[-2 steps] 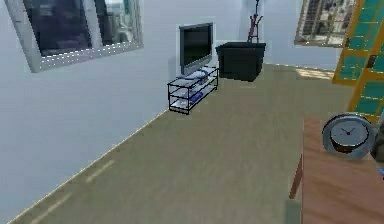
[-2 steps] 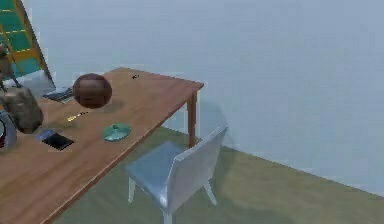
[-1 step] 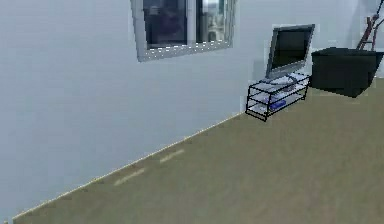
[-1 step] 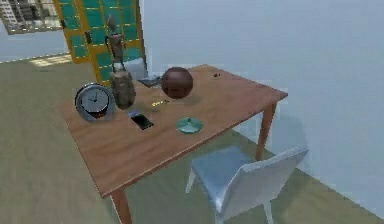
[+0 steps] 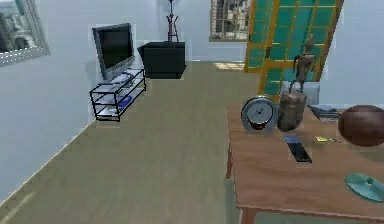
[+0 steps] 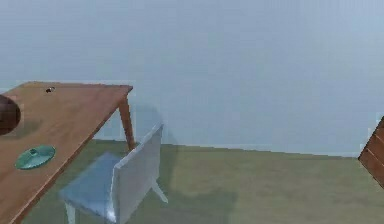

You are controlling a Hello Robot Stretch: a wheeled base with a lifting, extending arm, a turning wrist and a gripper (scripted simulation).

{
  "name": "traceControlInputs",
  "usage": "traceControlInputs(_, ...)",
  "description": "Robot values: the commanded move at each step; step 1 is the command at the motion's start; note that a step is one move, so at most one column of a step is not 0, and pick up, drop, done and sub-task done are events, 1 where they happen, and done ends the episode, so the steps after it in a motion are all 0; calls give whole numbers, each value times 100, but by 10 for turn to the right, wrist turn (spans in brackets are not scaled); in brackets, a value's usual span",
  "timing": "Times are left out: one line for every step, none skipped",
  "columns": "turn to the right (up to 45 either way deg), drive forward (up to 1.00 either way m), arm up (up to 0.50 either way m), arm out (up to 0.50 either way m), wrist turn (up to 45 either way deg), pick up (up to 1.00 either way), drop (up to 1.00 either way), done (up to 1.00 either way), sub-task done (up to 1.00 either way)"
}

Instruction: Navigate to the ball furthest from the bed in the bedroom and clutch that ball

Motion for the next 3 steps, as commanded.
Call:
traceControlInputs(180, 0, 0, 0, 0, 0, 0, 0, 0)
traceControlInputs(0, 40, 0, 0, 0, 0, 0, 0, 0)
traceControlInputs(-450, 0, 0, 0, 0, 0, 0, 0, 0)
